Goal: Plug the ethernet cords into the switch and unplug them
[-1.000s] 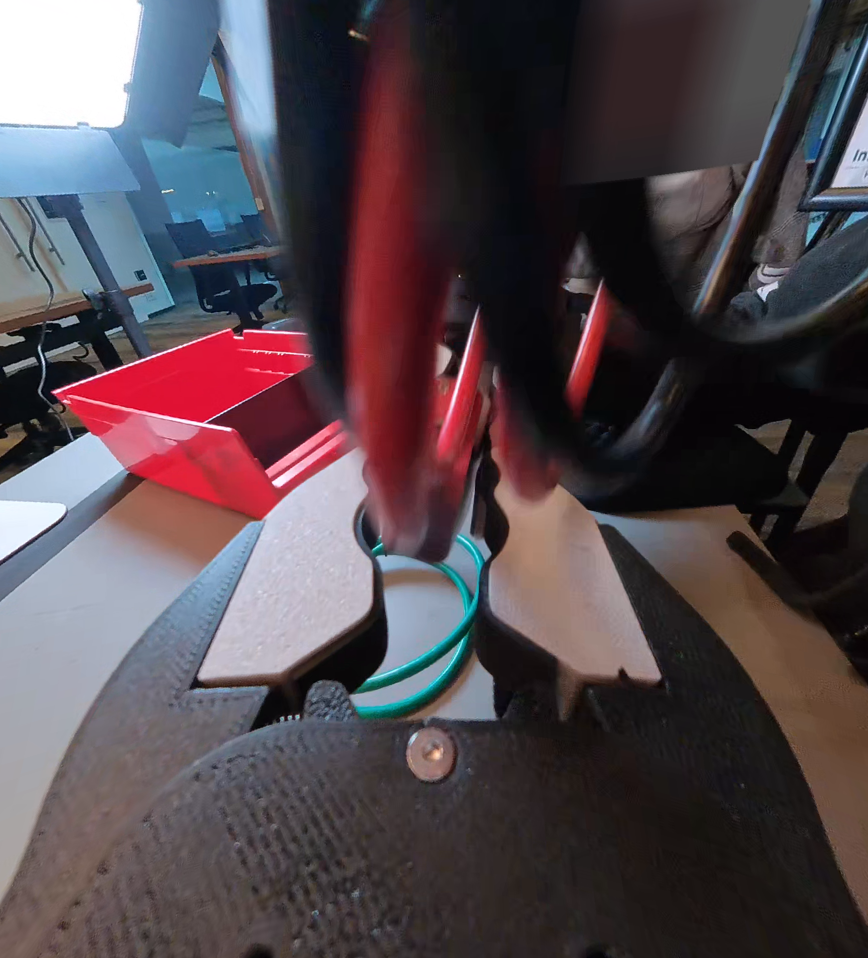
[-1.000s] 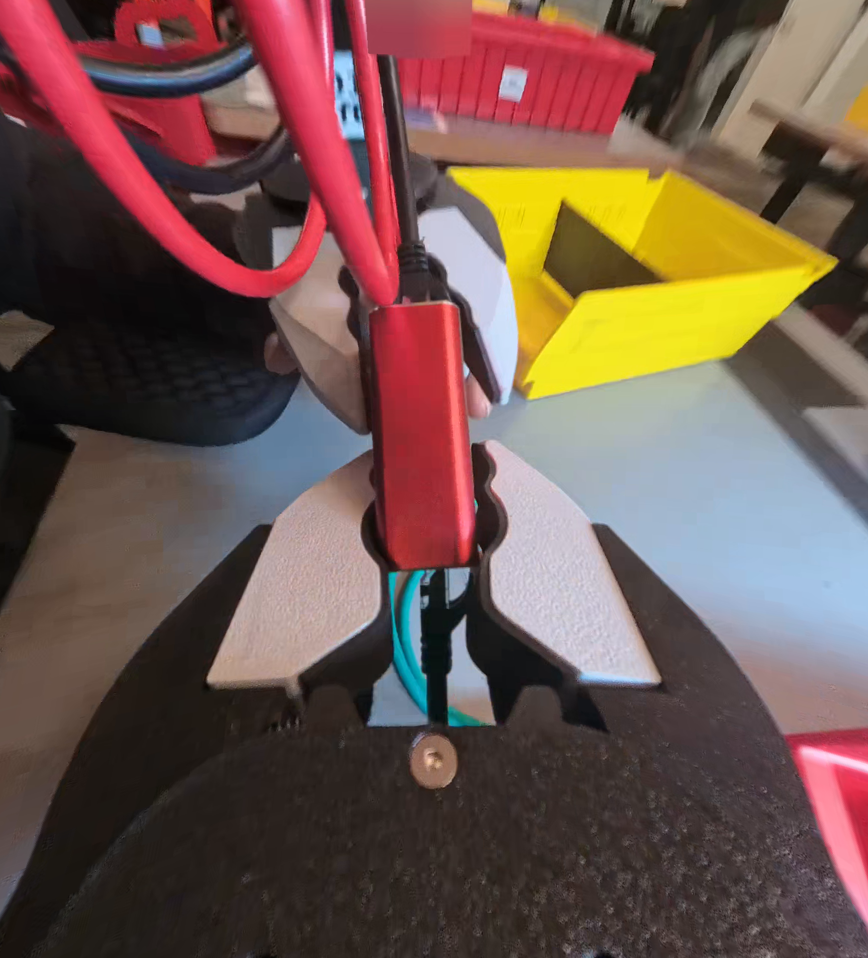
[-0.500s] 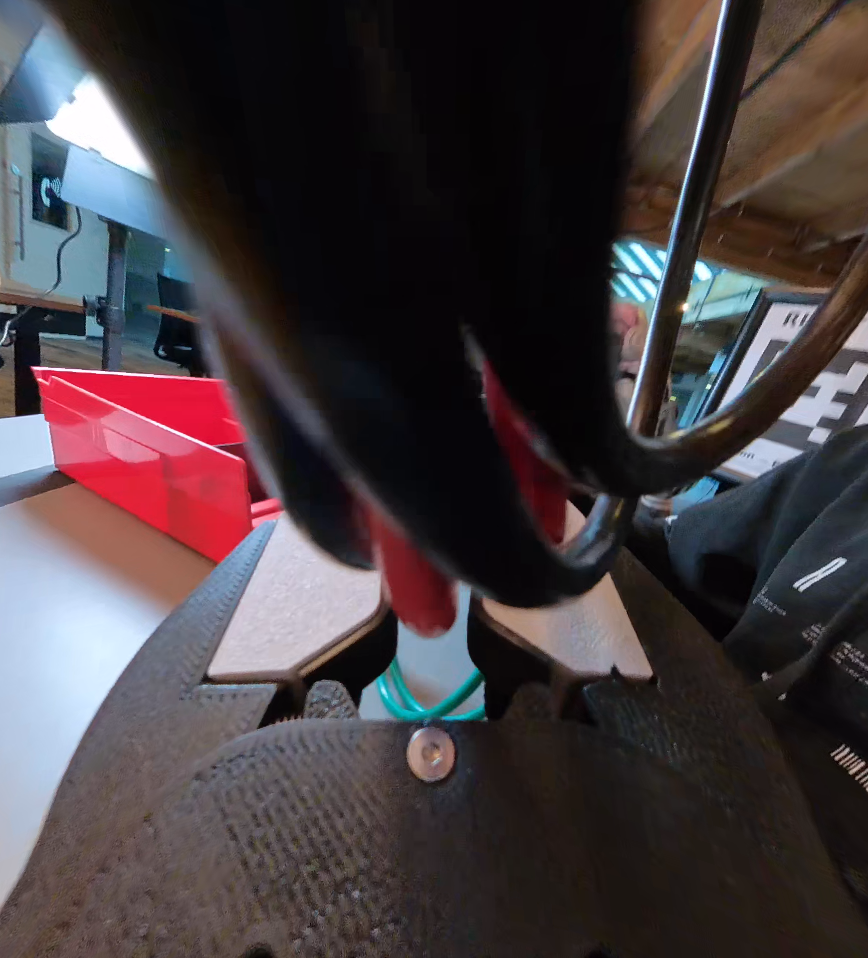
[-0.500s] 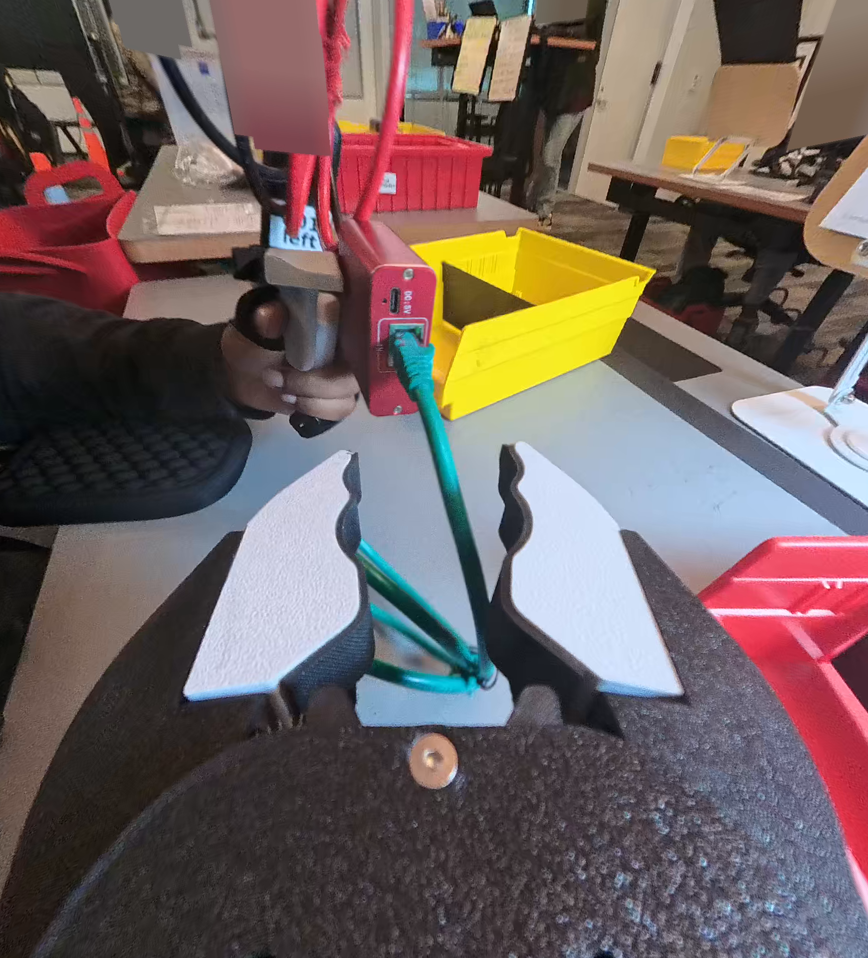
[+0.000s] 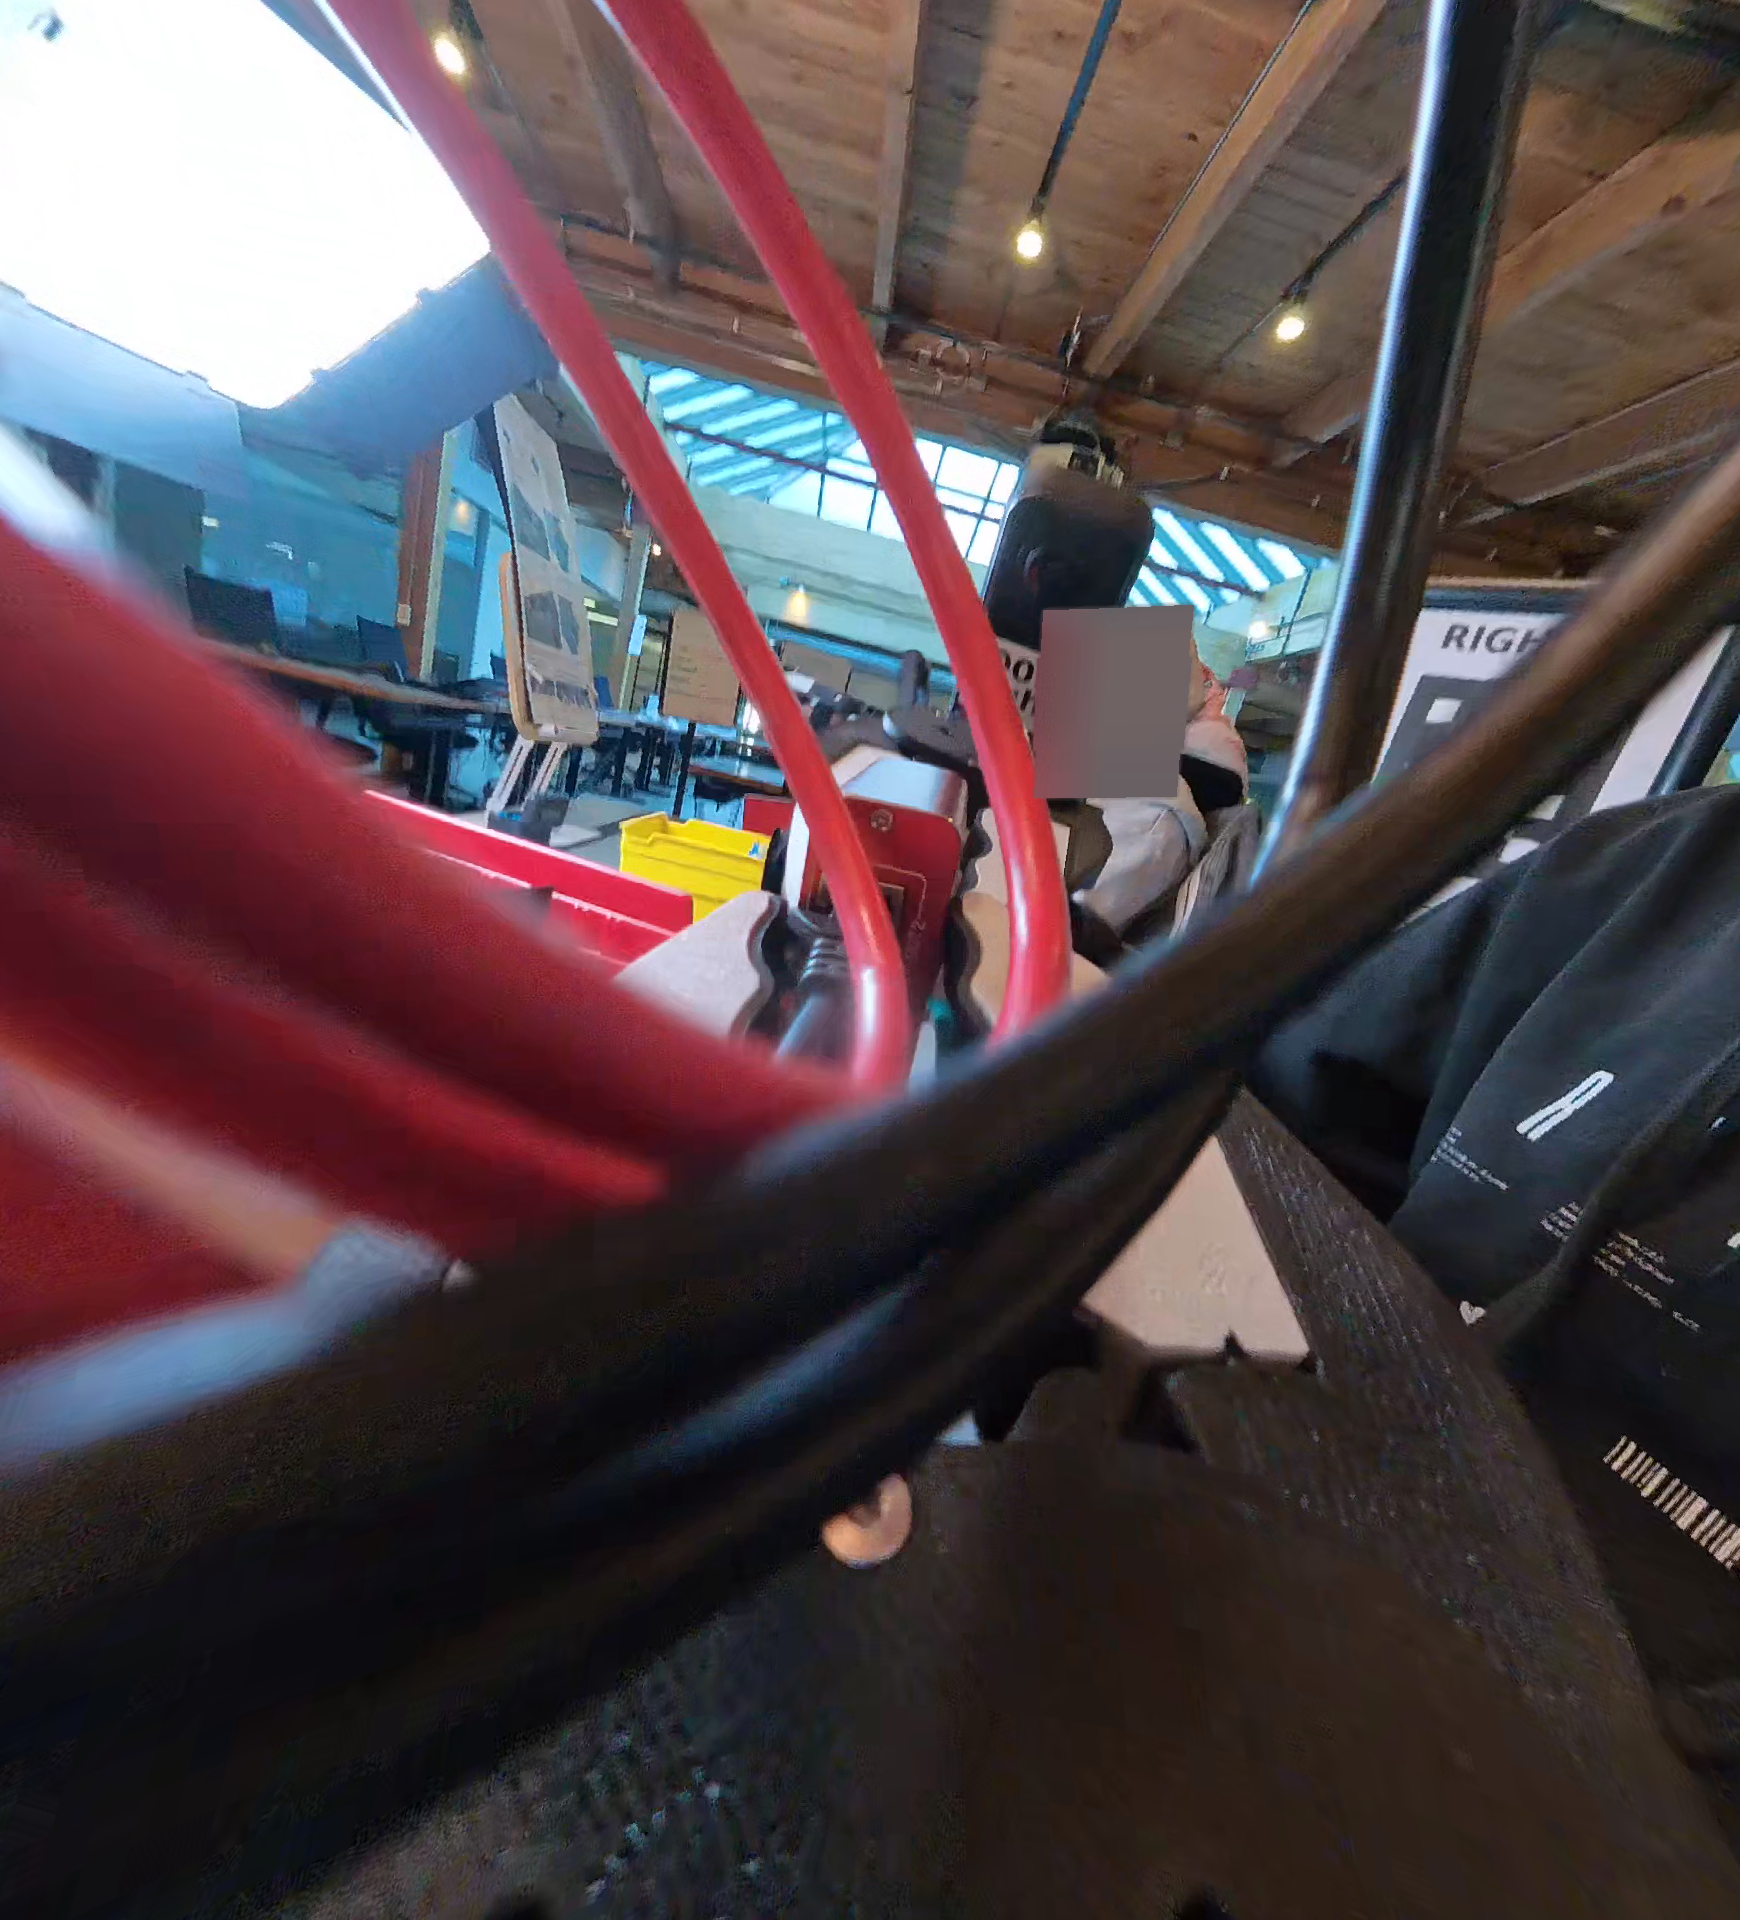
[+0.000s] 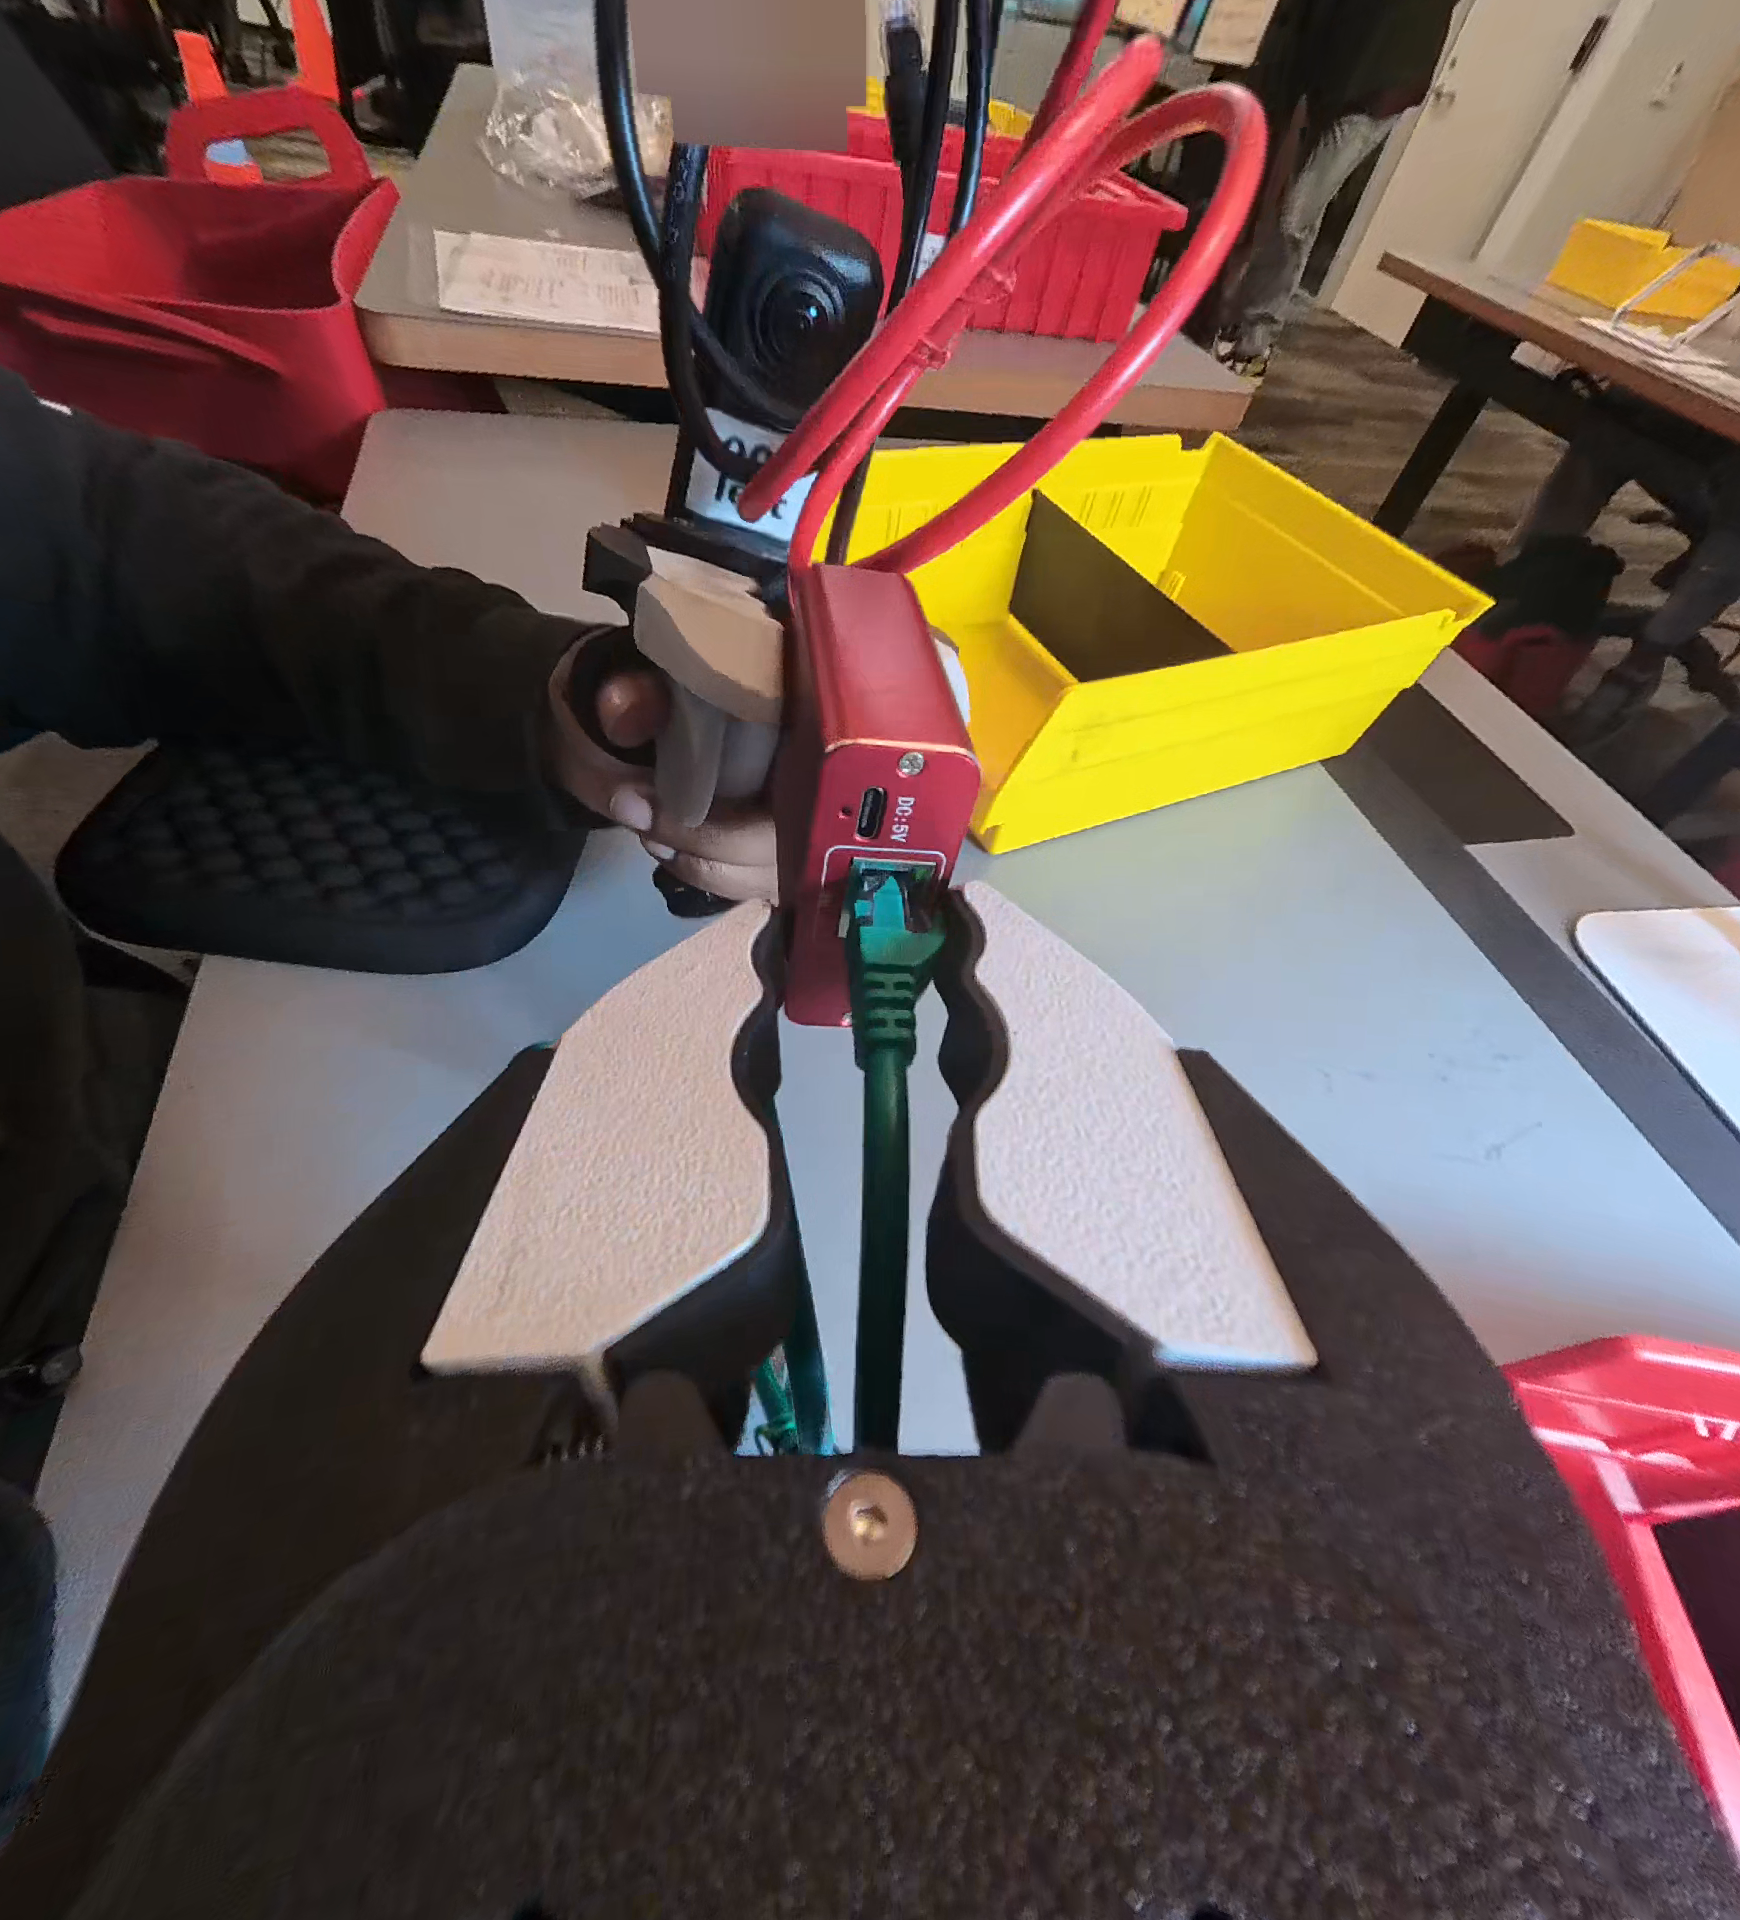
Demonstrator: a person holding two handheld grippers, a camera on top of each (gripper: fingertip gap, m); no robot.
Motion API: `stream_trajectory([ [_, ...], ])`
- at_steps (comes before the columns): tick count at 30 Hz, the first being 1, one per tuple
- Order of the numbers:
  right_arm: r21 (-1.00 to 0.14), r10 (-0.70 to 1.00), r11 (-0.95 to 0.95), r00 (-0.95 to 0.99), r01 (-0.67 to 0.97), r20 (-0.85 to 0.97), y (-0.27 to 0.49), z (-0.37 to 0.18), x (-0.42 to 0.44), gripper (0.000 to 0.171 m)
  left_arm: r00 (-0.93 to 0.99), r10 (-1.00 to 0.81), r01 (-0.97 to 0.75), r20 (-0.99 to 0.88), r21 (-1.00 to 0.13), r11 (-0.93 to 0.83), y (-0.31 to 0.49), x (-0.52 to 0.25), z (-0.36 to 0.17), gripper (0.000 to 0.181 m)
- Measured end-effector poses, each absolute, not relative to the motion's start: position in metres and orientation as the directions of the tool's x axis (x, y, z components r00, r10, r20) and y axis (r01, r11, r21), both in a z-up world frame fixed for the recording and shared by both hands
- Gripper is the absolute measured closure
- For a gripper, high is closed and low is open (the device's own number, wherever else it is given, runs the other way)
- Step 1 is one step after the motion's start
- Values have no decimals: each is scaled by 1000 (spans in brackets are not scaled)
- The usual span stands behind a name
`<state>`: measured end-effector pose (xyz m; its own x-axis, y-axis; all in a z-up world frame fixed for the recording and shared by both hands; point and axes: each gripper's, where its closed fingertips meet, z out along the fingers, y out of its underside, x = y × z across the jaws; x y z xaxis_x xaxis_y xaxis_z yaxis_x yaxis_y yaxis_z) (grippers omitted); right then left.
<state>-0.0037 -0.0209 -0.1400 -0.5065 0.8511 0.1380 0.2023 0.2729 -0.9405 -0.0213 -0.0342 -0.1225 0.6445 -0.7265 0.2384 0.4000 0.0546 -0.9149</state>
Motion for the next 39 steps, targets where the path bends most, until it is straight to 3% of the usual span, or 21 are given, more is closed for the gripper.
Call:
stream_trajectory([
  [1,-936,849,282,-510,211,141,-20,-139,-2,145,648,-724,379,237,-925,36,-34,-20,-124,152],
  [5,-890,832,380,-513,252,210,-8,-113,11,146,711,-674,276,201,-961,4,-31,-27,-130,148],
  [9,-778,815,533,-448,332,368,30,-52,29,146,842,-517,155,155,-987,-43,-23,-64,-153,146],
  [12,-628,778,628,-379,459,500,74,-10,40,146,929,-369,-32,21,-990,-136,-19,-91,-186,143],
  [19,-215,659,581,-298,785,691,210,16,53,146,938,-346,-68,4,-978,-196,-25,-95,-201,153],
  [24,10,615,459,-326,888,718,291,-7,49,146,934,-356,-71,10,-975,-212,-25,-93,-209,158],
  [29,174,581,464,-447,868,680,335,-63,16,146,935,-355,-76,16,-967,-242,-20,-90,-223,157],
  [39,103,693,572,-547,814,470,324,-207,-43,144,939,-341,-51,47,-961,-273,-17,-91,-233,136],
])
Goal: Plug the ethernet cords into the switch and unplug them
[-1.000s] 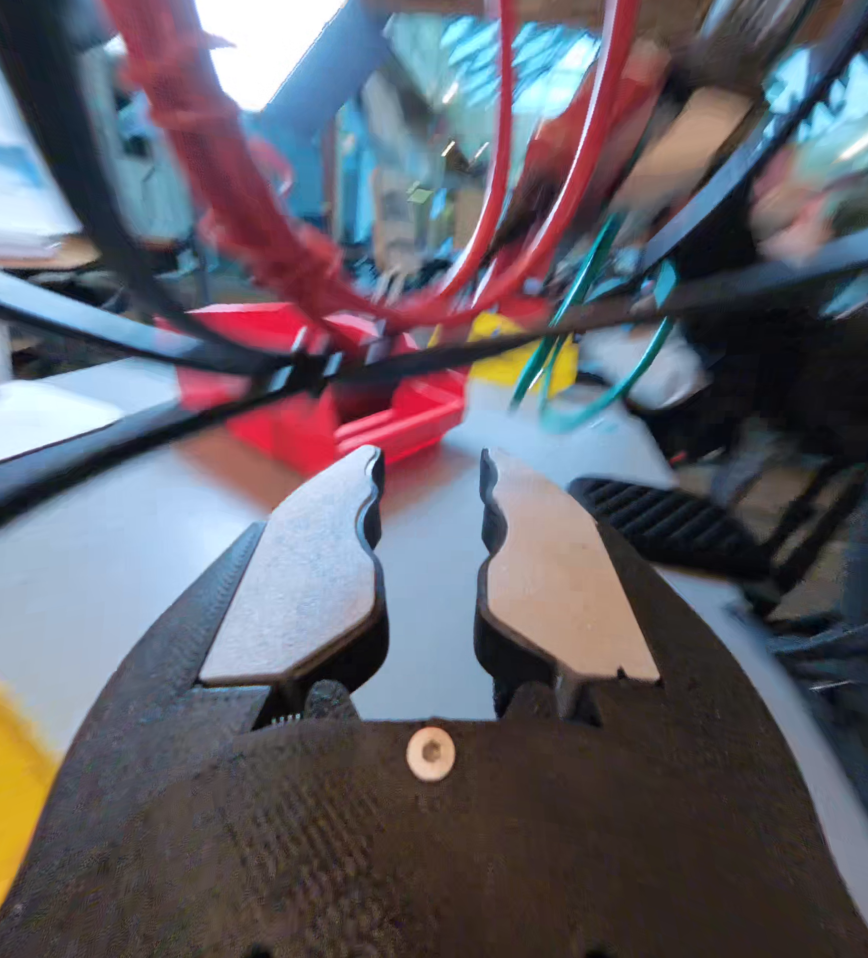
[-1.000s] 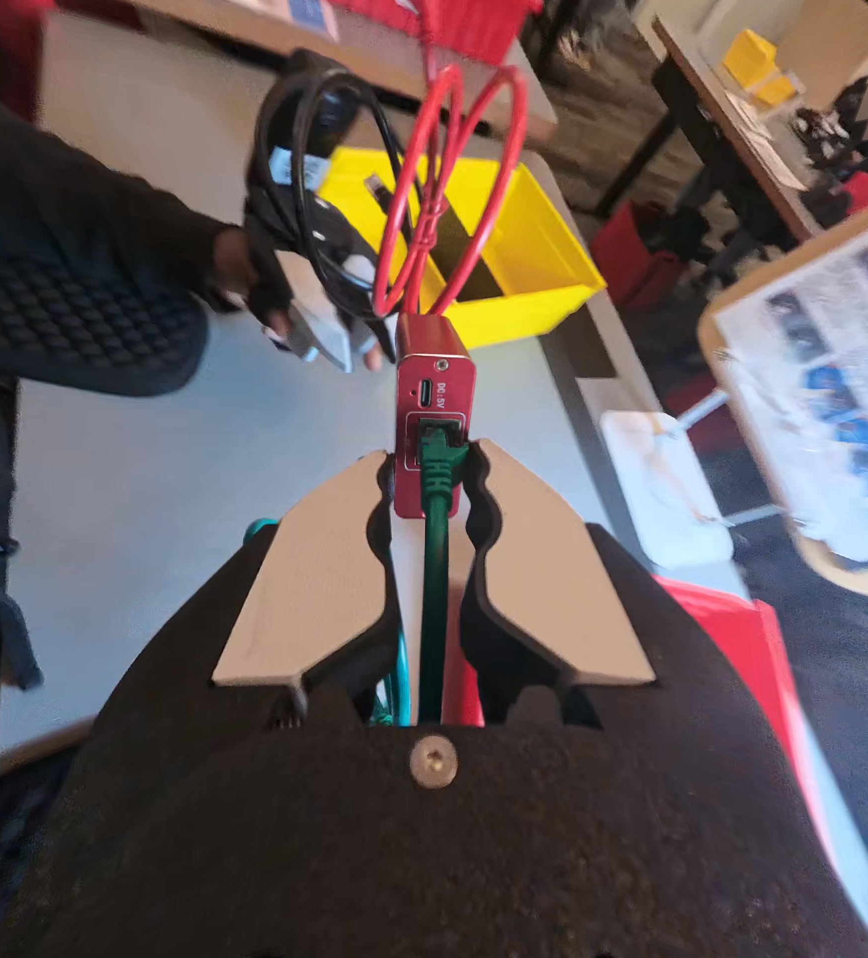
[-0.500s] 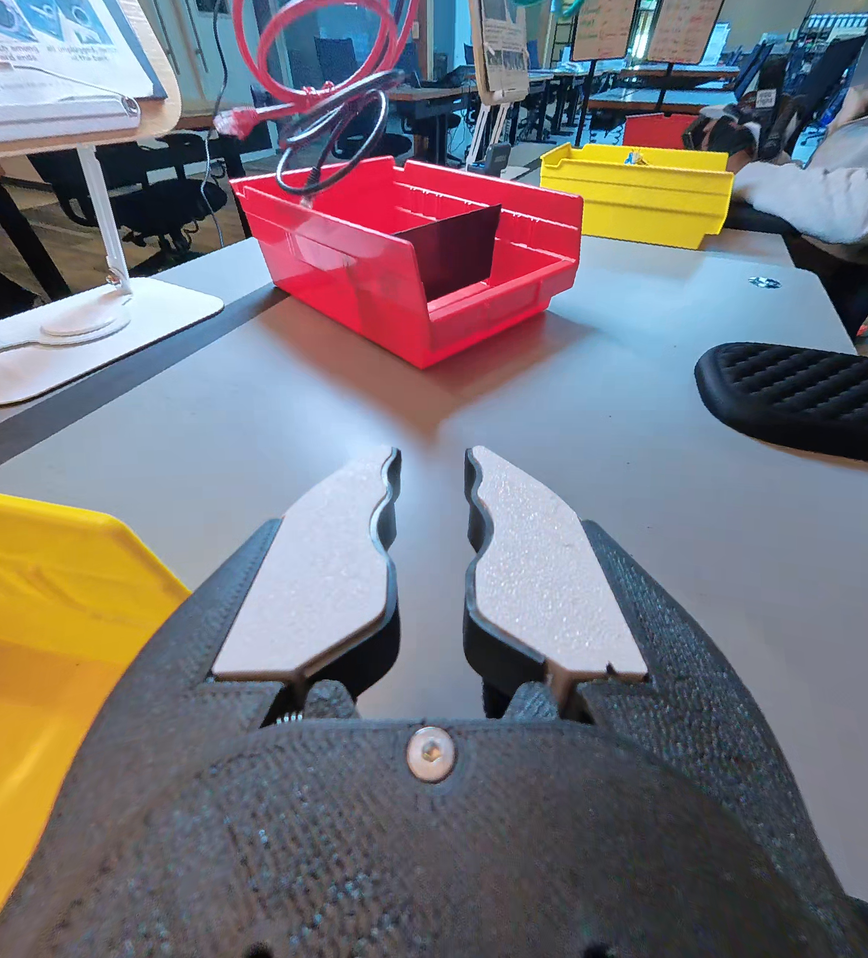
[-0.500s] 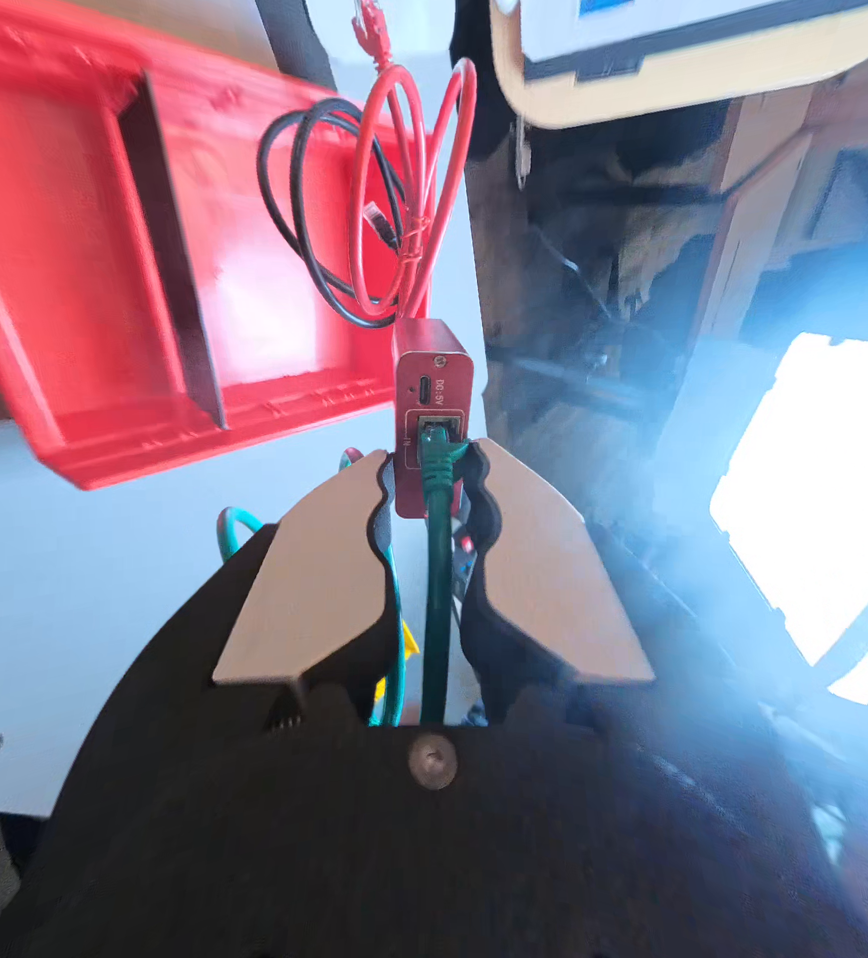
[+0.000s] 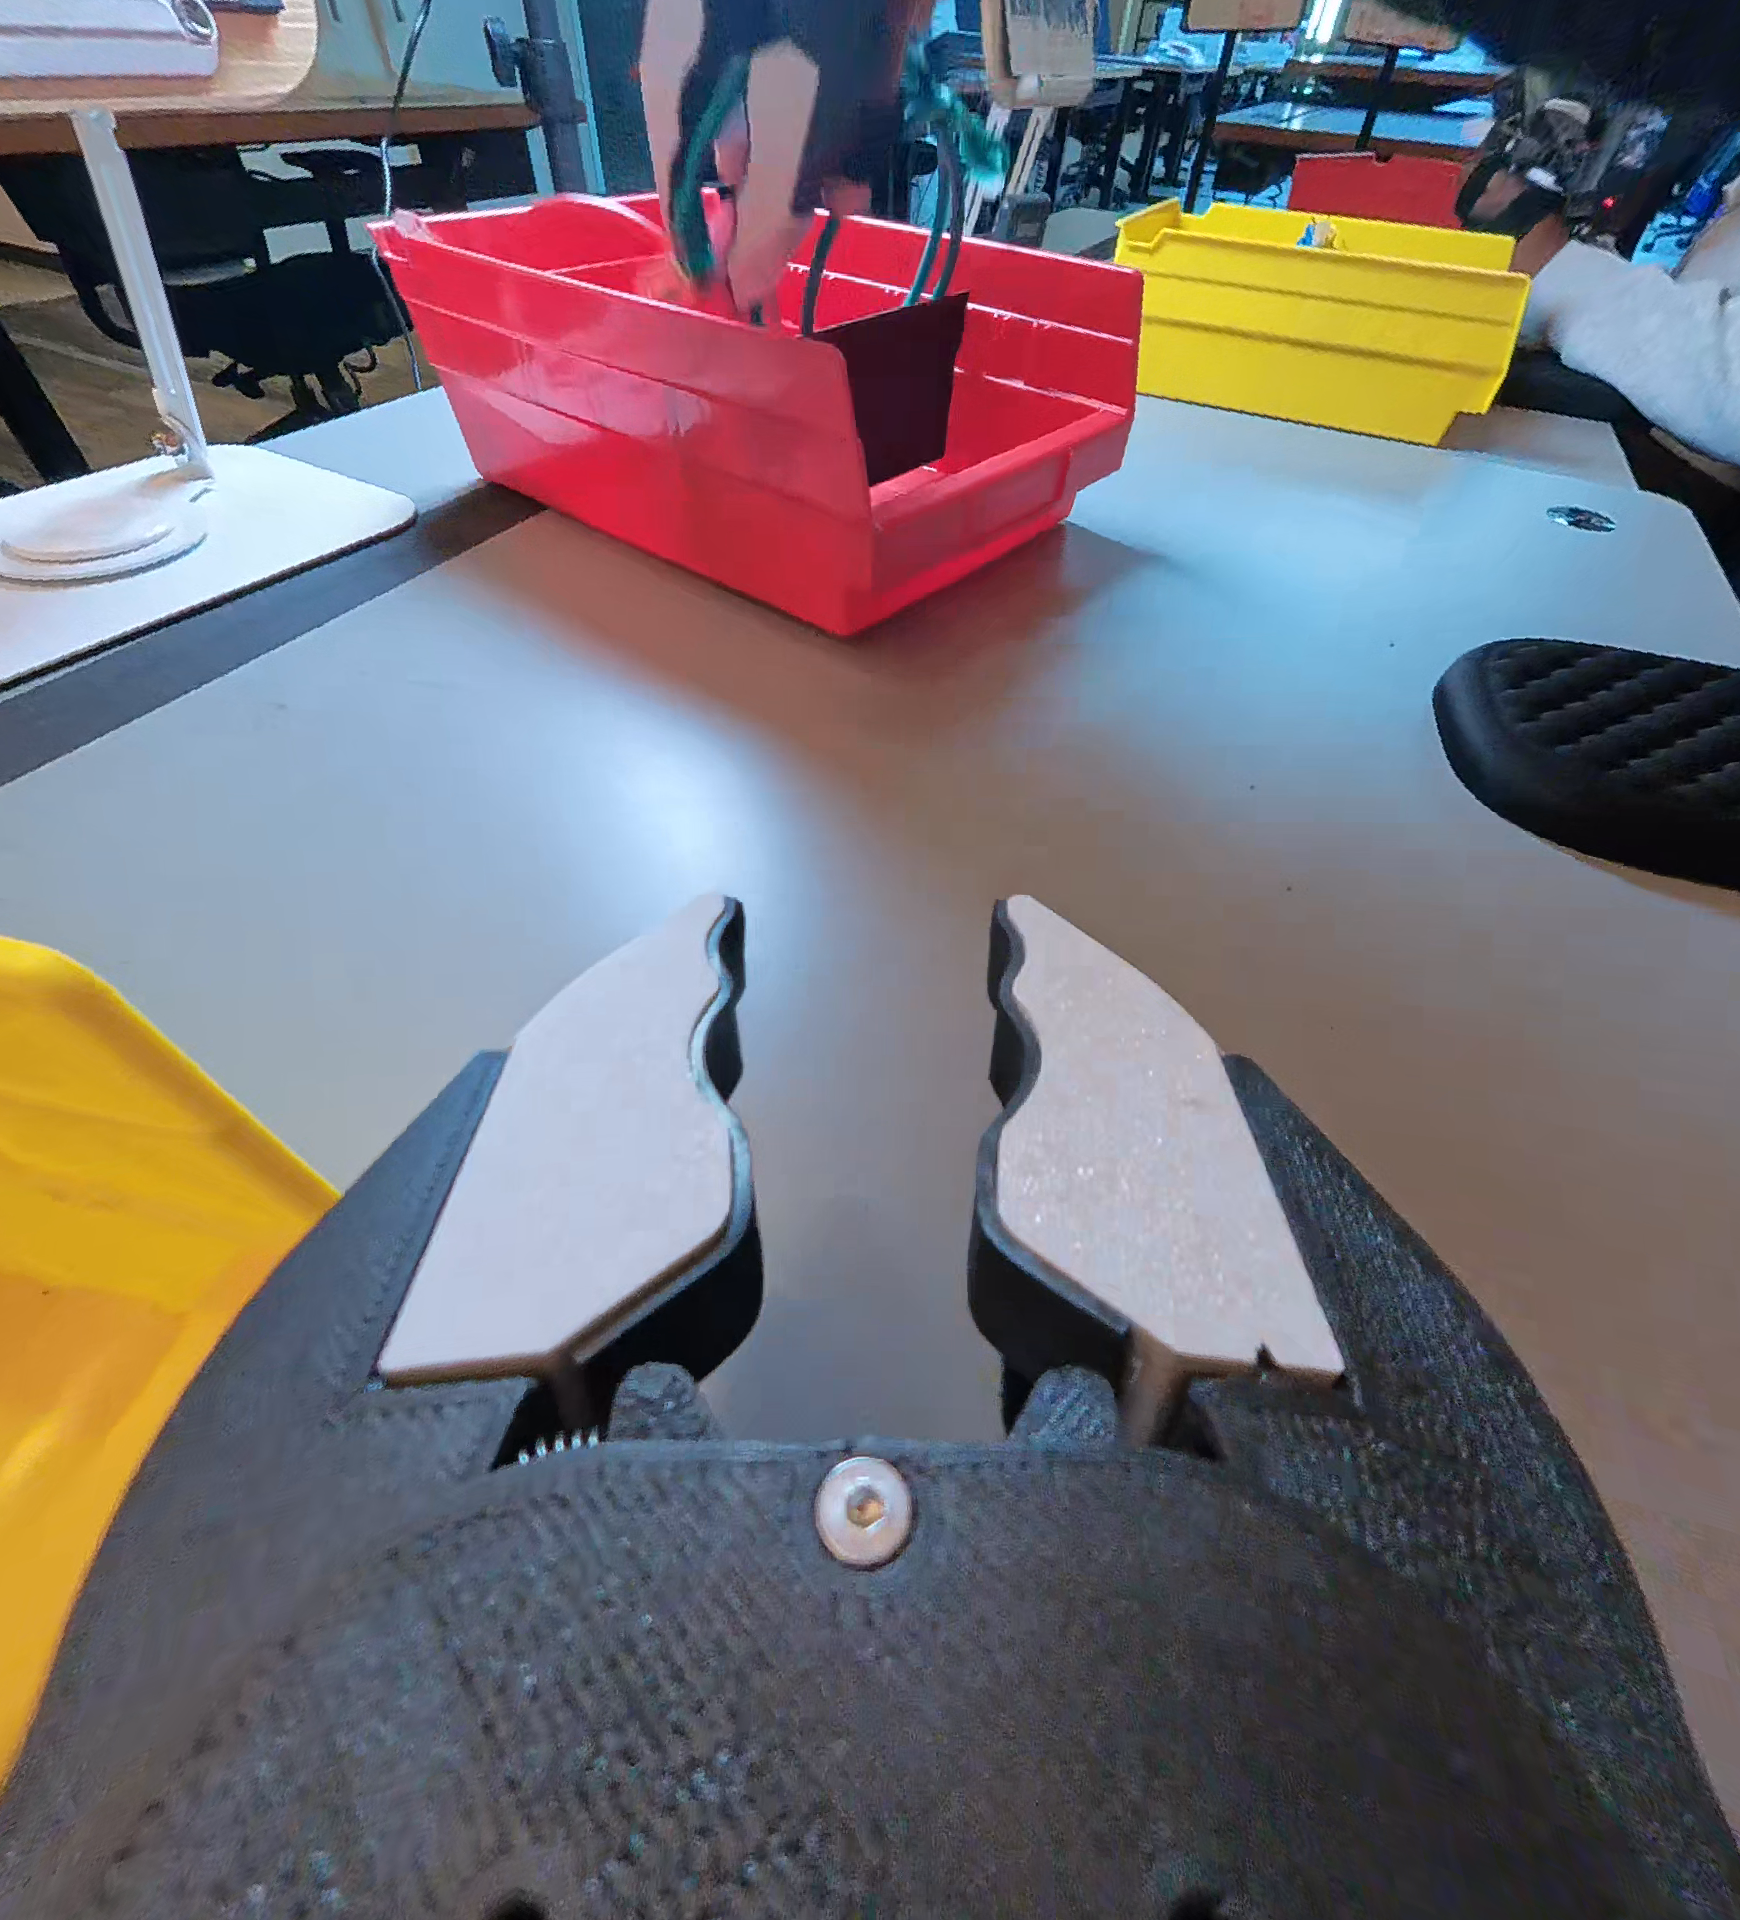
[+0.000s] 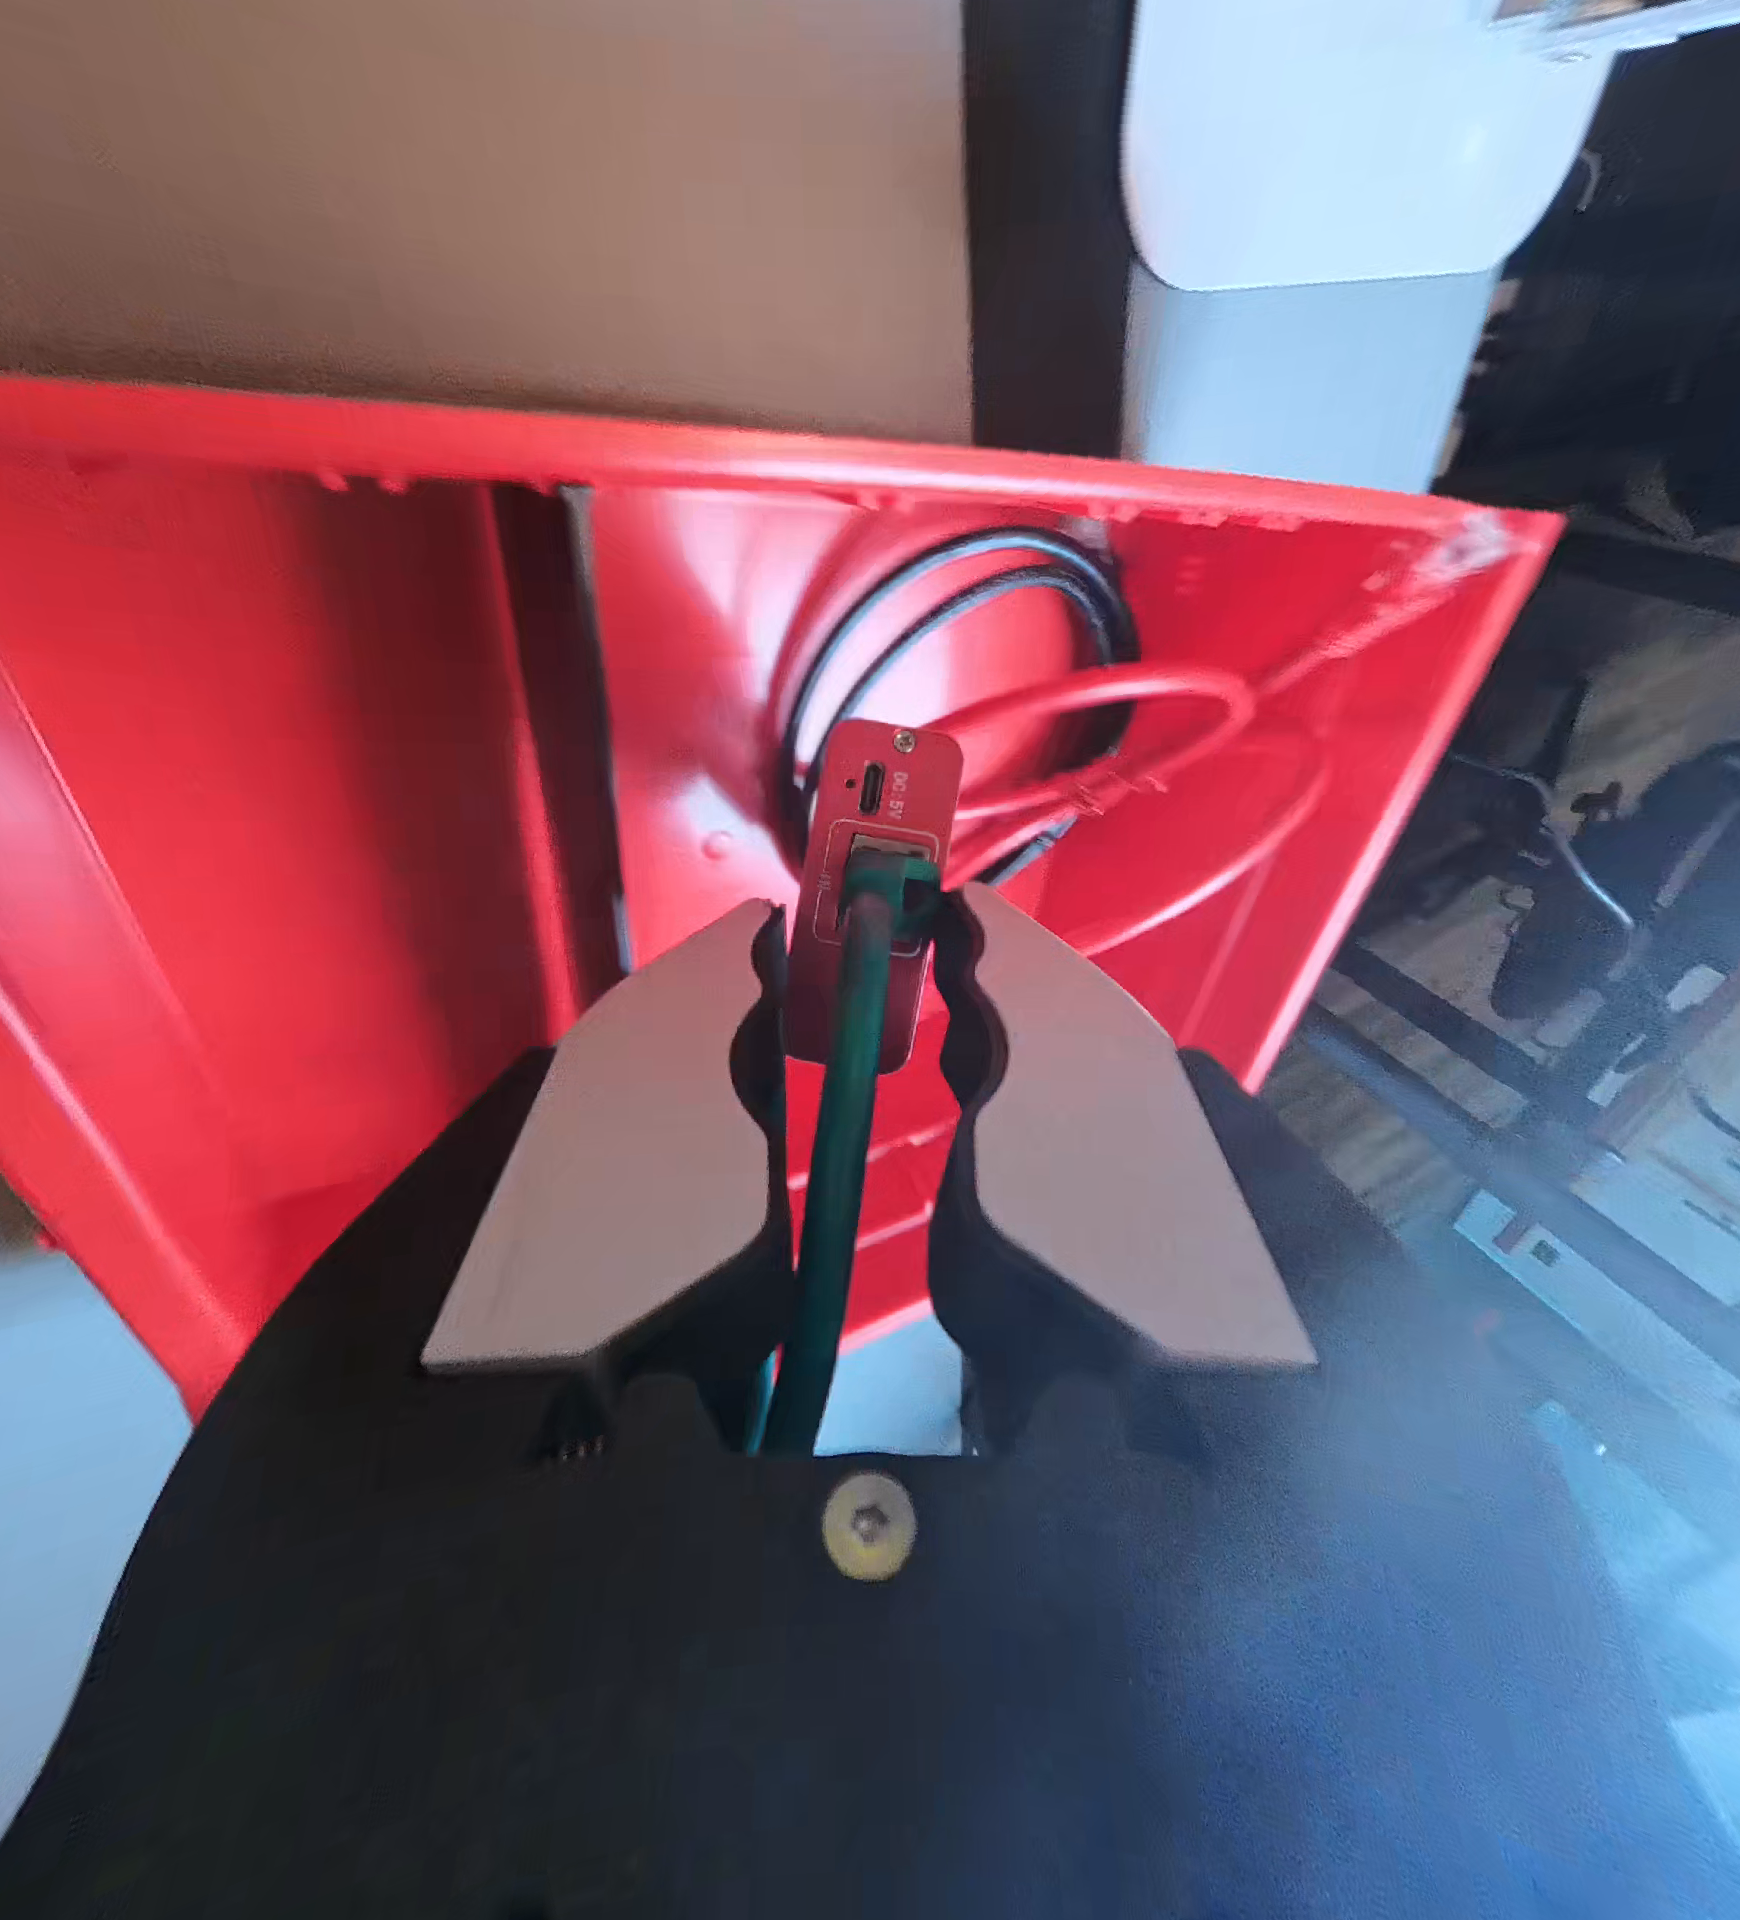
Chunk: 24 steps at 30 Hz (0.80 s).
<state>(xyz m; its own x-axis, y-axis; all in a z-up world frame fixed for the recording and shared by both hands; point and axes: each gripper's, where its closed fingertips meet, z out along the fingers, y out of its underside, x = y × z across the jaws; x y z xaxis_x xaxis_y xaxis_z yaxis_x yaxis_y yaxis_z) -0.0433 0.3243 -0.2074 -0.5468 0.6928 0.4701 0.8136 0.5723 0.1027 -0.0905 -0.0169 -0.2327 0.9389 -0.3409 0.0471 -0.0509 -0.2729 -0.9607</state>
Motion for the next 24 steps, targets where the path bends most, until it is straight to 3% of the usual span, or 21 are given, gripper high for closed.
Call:
stream_trajectory([
  [4,56,704,572,-525,818,478,323,-222,-50,143,938,-341,-45,53,-961,-273,-17,-91,-233,135],
  [7,-4,760,544,-491,839,427,316,-210,-48,126,941,-336,-50,47,-960,-275,-16,-91,-233,132],
  [10,-162,821,511,-423,844,384,298,-180,-54,110,949,-314,-71,22,-956,-284,-17,-95,-234,129],
  [13,-358,839,517,-378,778,390,273,-136,-63,110,961,-275,-75,7,-955,-286,-17,-104,-231,122],
  [18,-539,832,531,-285,654,476,245,-76,-57,116,972,-233,-90,-22,-954,-285,-18,-114,-227,120],
  [21,-539,809,573,-322,618,491,211,-80,-30,118,979,-160,-165,-124,-949,-268,-27,-133,-211,119],
  [24,-436,778,614,-411,658,475,183,-131,8,121,970,-109,-241,-217,-916,-321,-47,-158,-202,119],
])
